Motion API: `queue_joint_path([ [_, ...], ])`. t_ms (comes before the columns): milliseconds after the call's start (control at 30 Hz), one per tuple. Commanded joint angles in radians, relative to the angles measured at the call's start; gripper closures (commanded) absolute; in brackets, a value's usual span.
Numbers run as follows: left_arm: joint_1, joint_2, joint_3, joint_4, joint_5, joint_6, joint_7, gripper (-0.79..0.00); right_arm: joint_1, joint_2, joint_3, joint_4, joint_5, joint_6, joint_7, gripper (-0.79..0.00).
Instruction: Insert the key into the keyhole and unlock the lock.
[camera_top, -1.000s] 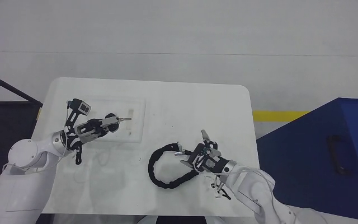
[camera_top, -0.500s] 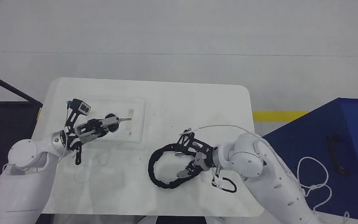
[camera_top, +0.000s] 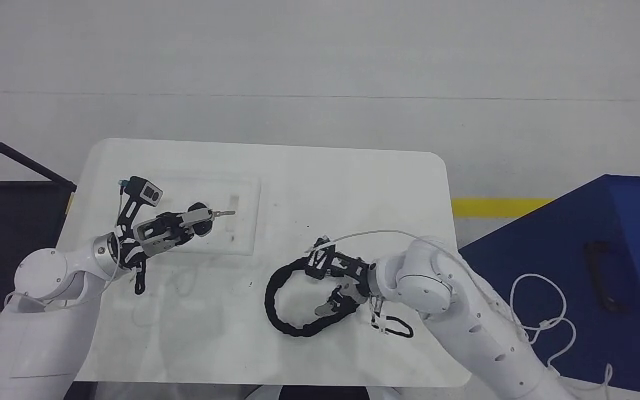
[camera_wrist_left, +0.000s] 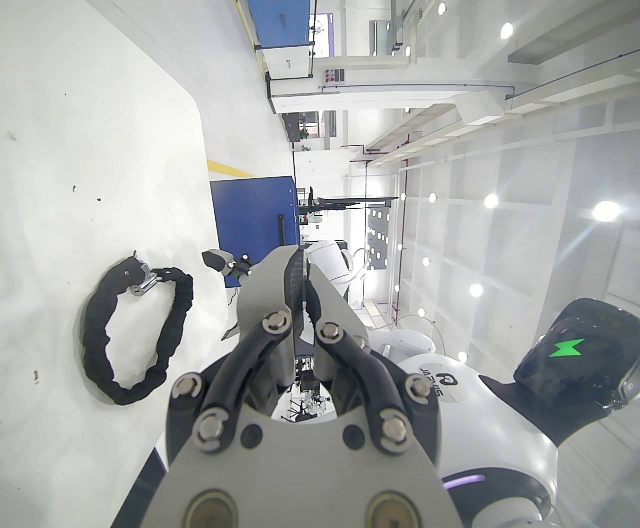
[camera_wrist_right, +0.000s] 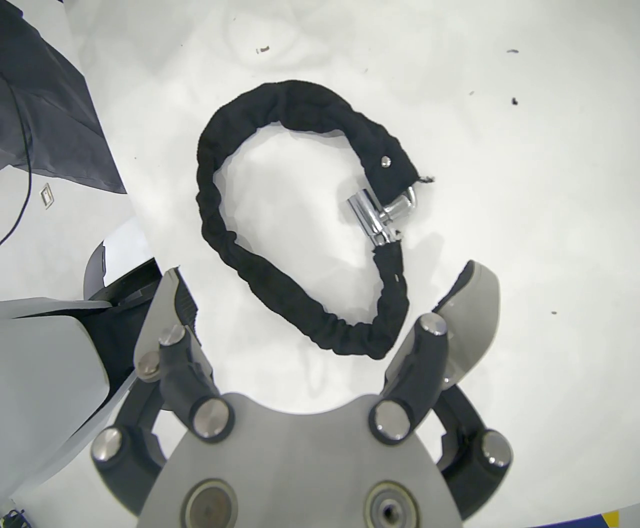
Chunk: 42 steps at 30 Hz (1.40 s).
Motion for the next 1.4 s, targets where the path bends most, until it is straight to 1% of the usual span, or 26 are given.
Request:
queue_joint_path([
  [0,0.000,0.000,0.000,0.000,0.000,0.000,0.000,0.000,-0.004,0.003,-0.018,-0.017,-0.094,0.021,0.032,-0.785],
  [133,0.000,0.000,0.000,0.000,0.000,0.000,0.000,0.000,0.015,0.002,-0.055,-0.016,-0.138,0.046,0.121,-0.785],
  [200,0.000,0.000,0.000,0.000,0.000,0.000,0.000,0.000,0.031,-0.003,-0.082,-0.007,-0.132,0.048,0.160,-0.785],
  [367,0.000,0.000,0.000,0.000,0.000,0.000,0.000,0.000,0.075,-0.015,-0.113,0.021,-0.125,0.084,0.168,-0.773],
  [400,0.000,0.000,0.000,0.000,0.000,0.000,0.000,0.000,0.082,-0.017,-0.120,0.026,-0.121,0.085,0.161,-0.785],
  [433,0.000,0.000,0.000,0.000,0.000,0.000,0.000,0.000,0.090,-0.020,-0.126,0.032,-0.121,0.086,0.152,-0.770],
  [567,0.000,0.000,0.000,0.000,0.000,0.000,0.000,0.000,0.119,-0.031,-0.171,0.062,-0.167,0.101,0.155,-0.760],
  [600,0.000,0.000,0.000,0.000,0.000,0.000,0.000,0.000,0.127,-0.035,-0.185,0.071,-0.178,0.109,0.158,-0.745],
  [633,0.000,0.000,0.000,0.000,0.000,0.000,0.000,0.000,0.134,-0.039,-0.196,0.083,-0.184,0.118,0.159,-0.683],
  [667,0.000,0.000,0.000,0.000,0.000,0.000,0.000,0.000,0.143,-0.043,-0.207,0.095,-0.194,0.125,0.161,-0.662],
  [733,0.000,0.000,0.000,0.000,0.000,0.000,0.000,0.000,0.159,-0.051,-0.228,0.116,-0.211,0.136,0.165,-0.693],
  [767,0.000,0.000,0.000,0.000,0.000,0.000,0.000,0.000,0.166,-0.055,-0.240,0.127,-0.222,0.137,0.170,-0.690],
  [833,0.000,0.000,0.000,0.000,0.000,0.000,0.000,0.000,0.179,-0.063,-0.265,0.143,-0.227,0.120,0.173,-0.748],
  [867,0.000,0.000,0.000,0.000,0.000,0.000,0.000,0.000,0.185,-0.066,-0.274,0.152,-0.230,0.116,0.175,-0.714],
  [900,0.000,0.000,0.000,0.000,0.000,0.000,0.000,0.000,0.189,-0.069,-0.279,0.161,-0.229,0.122,0.176,-0.702],
  [933,0.000,0.000,0.000,0.000,0.000,0.000,0.000,0.000,0.194,-0.073,-0.283,0.167,-0.228,0.128,0.176,-0.708],
  [1000,0.000,0.000,0.000,0.000,0.000,0.000,0.000,0.000,0.203,-0.078,-0.289,0.178,-0.228,0.133,0.176,-0.659],
  [1133,0.000,0.000,0.000,0.000,0.000,0.000,0.000,0.000,0.215,-0.086,-0.304,0.194,-0.241,0.135,0.177,-0.634],
  [1200,0.000,0.000,0.000,0.000,0.000,0.000,0.000,0.000,0.225,-0.093,-0.321,0.212,-0.265,0.144,0.192,-0.496],
  [1233,0.000,0.000,0.000,0.000,0.000,0.000,0.000,0.000,0.229,-0.097,-0.327,0.219,-0.273,0.154,0.193,-0.486],
  [1300,0.000,0.000,0.000,0.000,0.000,0.000,0.000,0.000,0.235,-0.104,-0.335,0.230,-0.271,0.159,0.188,-0.391],
  [1367,0.000,0.000,0.000,0.000,0.000,0.000,0.000,0.000,0.242,-0.109,-0.338,0.240,-0.267,0.163,0.187,-0.391],
])
